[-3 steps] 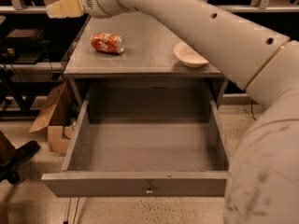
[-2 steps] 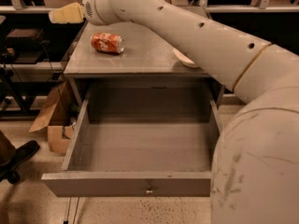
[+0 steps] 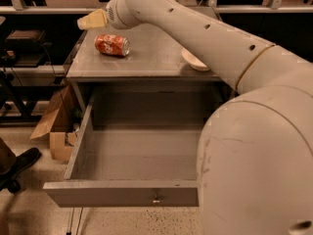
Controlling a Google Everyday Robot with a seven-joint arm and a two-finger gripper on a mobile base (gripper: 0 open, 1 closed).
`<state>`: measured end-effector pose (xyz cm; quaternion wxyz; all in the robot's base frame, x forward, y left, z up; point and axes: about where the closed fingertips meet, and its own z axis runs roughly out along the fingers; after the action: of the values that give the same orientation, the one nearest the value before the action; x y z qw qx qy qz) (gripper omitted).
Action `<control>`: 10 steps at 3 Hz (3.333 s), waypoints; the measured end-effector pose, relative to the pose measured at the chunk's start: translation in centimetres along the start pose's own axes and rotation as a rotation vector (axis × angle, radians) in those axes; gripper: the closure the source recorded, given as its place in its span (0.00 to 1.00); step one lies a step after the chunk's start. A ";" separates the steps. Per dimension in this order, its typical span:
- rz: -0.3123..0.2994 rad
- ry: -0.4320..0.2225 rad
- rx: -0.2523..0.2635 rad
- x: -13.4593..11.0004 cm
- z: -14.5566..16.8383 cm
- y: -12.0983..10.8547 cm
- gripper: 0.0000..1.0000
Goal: Place coke can into top drawer
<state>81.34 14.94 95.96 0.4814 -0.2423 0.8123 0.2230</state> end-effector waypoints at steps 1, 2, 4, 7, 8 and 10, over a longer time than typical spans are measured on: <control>0.007 0.072 0.050 2.5 -0.3 -4.0 0.00; 0.016 0.114 0.068 4.4 -0.5 -5.5 0.00; -0.048 0.185 0.107 4.7 0.2 -3.9 0.00; -0.106 0.292 0.128 5.1 3.9 -3.3 0.00; -0.107 0.295 0.125 5.2 4.1 -3.2 0.00; -0.118 0.315 0.098 5.9 4.7 -3.0 0.00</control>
Offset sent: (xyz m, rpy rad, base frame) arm 0.0112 -0.0780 -0.0621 -0.1155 0.1224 -0.0764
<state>83.88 14.31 88.27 0.3717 -0.2975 0.8720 0.1138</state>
